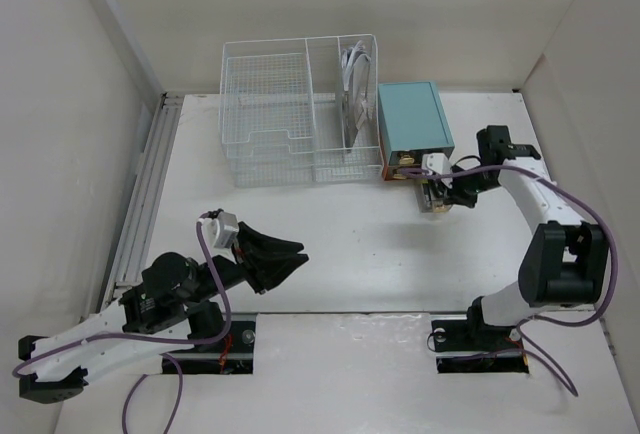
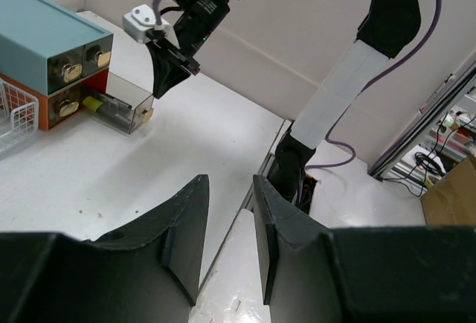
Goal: Organize the desk
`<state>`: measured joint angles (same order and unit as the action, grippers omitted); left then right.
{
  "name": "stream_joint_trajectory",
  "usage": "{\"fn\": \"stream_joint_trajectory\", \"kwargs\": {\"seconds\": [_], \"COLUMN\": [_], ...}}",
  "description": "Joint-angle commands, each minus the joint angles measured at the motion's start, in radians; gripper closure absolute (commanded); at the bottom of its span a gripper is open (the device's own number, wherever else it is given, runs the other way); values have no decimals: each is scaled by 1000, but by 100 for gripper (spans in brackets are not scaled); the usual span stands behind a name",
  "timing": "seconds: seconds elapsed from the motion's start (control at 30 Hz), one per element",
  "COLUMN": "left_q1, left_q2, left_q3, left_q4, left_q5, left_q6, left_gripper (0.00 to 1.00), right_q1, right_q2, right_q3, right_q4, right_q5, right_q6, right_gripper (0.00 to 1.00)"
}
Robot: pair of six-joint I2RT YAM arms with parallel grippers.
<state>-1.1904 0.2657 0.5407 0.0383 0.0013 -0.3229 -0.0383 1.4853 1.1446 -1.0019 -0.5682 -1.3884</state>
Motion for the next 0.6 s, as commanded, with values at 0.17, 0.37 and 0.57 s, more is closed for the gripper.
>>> {"fn": "stream_joint_trajectory", "kwargs": {"seconds": [0.17,0.37,0.57], "left_q1": [-5,-5,-5], "left_q2": [1,-17,-17], "left_q3": [-8,-18,-18], "left_q4": [77,66,57], "left_q5": [32,32,23], "left_q6": [1,1,1], "left_gripper": [73,73,73], "right_q1": [49,107,170], "right_q2": [133,181,210], "right_q3": [41,4,-6], "right_q4": [152,299,459], "right_q5": [175,261,398], "right_q6": [157,242,393], "right_gripper": [100,100,100]}}
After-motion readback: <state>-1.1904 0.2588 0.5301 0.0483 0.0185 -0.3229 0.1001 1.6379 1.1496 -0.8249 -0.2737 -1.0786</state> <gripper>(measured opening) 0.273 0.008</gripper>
